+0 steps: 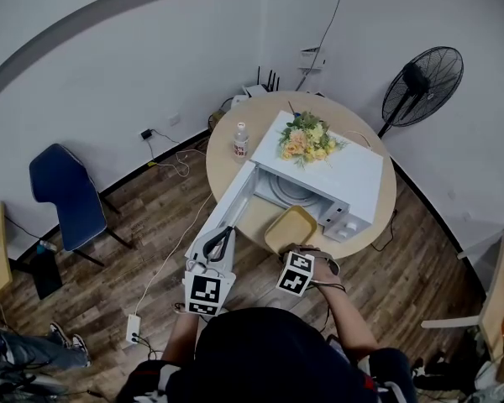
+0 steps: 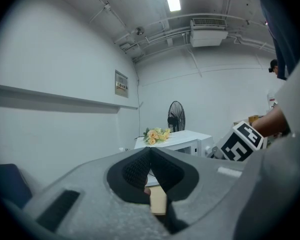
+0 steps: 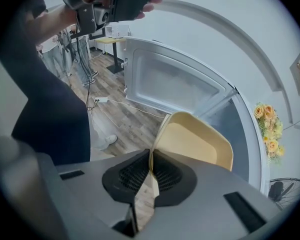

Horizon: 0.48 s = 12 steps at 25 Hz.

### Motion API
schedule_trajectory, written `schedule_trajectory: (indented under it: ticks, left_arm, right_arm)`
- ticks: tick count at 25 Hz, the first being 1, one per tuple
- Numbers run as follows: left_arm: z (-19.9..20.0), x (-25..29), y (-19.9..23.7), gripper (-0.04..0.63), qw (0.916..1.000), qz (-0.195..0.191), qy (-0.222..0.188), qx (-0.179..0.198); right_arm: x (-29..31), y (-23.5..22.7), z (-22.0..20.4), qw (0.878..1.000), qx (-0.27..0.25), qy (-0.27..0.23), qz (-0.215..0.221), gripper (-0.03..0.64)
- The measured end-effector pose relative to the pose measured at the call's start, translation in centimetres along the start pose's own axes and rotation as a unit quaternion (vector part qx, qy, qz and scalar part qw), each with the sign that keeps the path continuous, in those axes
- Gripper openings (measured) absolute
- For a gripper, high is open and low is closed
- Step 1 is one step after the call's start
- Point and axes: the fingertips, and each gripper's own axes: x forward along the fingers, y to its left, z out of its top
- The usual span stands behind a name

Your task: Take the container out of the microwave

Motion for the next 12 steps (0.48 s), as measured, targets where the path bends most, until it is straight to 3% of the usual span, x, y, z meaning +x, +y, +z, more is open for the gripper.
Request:
schedule_trajectory:
  ticks: [12]
  left_arm:
    - [0.13, -0.38, 0.09, 0.012, 1.0, 0.004, -0.003, -0.001]
  right_arm:
    - [-0.05, 0.87, 0.15, 1.0, -0.017, 0.003, 0.006, 0.026]
